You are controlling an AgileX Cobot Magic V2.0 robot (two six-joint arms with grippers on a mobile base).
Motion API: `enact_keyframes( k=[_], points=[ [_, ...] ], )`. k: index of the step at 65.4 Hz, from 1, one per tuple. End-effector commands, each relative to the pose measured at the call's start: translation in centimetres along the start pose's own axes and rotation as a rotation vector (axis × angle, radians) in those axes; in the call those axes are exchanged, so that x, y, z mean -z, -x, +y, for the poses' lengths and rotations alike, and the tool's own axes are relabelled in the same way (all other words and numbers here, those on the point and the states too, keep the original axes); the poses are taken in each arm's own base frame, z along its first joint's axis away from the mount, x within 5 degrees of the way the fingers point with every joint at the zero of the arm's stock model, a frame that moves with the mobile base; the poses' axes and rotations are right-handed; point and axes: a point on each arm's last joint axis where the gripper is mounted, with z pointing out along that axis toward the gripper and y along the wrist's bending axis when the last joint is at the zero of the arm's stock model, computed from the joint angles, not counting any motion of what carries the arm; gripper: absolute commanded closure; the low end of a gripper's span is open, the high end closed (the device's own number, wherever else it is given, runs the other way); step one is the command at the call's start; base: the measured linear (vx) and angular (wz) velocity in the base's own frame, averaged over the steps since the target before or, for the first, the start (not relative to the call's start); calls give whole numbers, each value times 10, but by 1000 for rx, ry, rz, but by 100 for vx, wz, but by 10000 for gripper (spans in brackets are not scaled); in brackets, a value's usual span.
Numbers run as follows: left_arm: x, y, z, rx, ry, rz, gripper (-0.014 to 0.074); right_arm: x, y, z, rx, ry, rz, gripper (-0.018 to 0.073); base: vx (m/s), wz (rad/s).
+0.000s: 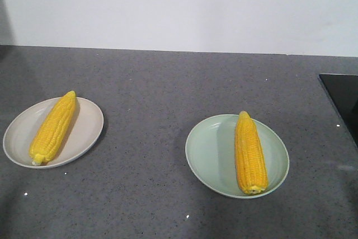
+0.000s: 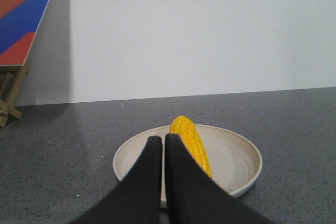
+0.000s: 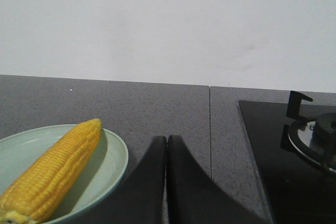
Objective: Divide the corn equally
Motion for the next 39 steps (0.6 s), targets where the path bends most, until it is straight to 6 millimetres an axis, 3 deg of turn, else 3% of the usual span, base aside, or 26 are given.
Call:
enact_keyframes(
  k=[1,12,39],
  points=[
    [1,4,-1,11,-5,-84,603,2,4,-2,-2,-41,-105,570,0,0],
    [1,4,-1,10,-5,-84,603,-1,-9,-4,-24,-72,-138,570,0,0],
    [1,4,-1,10,-5,-84,603,-1,-8,-3,-26,-70,-151,570,0,0]
  ],
)
